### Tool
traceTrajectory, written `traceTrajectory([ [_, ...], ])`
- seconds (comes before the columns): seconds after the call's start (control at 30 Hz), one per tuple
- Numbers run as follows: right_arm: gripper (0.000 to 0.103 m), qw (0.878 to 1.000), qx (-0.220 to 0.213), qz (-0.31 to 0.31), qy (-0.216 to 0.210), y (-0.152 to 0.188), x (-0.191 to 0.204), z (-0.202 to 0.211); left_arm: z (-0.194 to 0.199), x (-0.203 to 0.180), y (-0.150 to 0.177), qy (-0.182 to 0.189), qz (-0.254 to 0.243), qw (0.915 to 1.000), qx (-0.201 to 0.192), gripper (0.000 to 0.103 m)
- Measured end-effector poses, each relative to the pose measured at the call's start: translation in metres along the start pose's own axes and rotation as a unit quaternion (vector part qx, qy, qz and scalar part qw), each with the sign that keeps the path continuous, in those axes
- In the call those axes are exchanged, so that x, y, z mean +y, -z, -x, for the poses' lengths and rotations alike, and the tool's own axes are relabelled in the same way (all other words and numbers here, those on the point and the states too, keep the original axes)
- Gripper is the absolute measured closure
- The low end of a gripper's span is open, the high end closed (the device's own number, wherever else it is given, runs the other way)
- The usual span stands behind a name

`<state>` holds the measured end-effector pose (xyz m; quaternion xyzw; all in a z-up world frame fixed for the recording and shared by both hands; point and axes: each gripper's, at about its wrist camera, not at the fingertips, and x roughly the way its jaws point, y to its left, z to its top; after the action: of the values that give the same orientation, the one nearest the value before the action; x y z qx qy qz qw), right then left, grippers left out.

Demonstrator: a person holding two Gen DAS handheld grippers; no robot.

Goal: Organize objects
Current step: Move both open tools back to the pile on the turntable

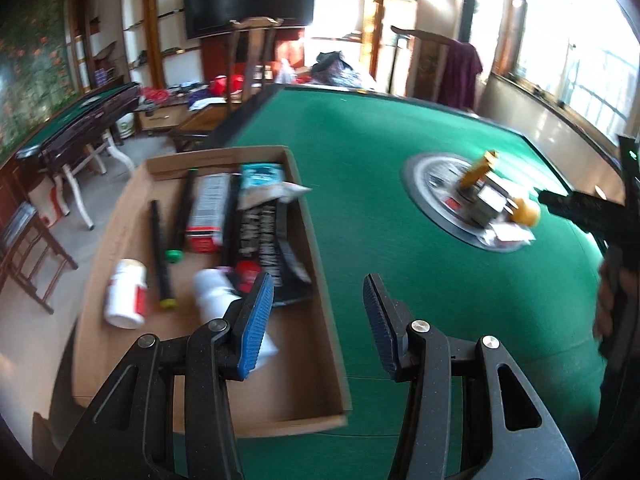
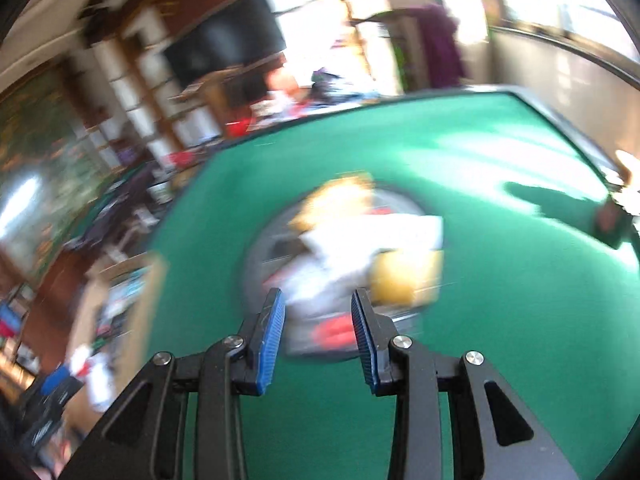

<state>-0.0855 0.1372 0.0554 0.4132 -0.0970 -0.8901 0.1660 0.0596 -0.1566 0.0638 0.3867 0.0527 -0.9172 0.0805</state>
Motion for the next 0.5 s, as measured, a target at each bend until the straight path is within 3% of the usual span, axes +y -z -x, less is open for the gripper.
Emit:
traceTrajectory([
  [0.17, 0.067, 0.998, 0.029, -0.052, 0.001, -0.005, -0.031, -0.019, -0.013, -0.041, 0.006, 0.025, -0.043, 0.9986, 0.017, 0.056],
  [0.37, 0.067, 0.999, 0.03, -0.024, 0.014, -0.009, -0.015, -0.026, -0.02, -0.056, 0.014, 0.038, -0.063, 0.997, 0.027, 0.056],
  [0.5, 0.066, 0.997, 0.034, 0.0, 0.063, -0.01, -0.006, -0.041, -0.023, -0.053, 0.016, 0.039, -0.062, 0.9969, 0.031, 0.056],
])
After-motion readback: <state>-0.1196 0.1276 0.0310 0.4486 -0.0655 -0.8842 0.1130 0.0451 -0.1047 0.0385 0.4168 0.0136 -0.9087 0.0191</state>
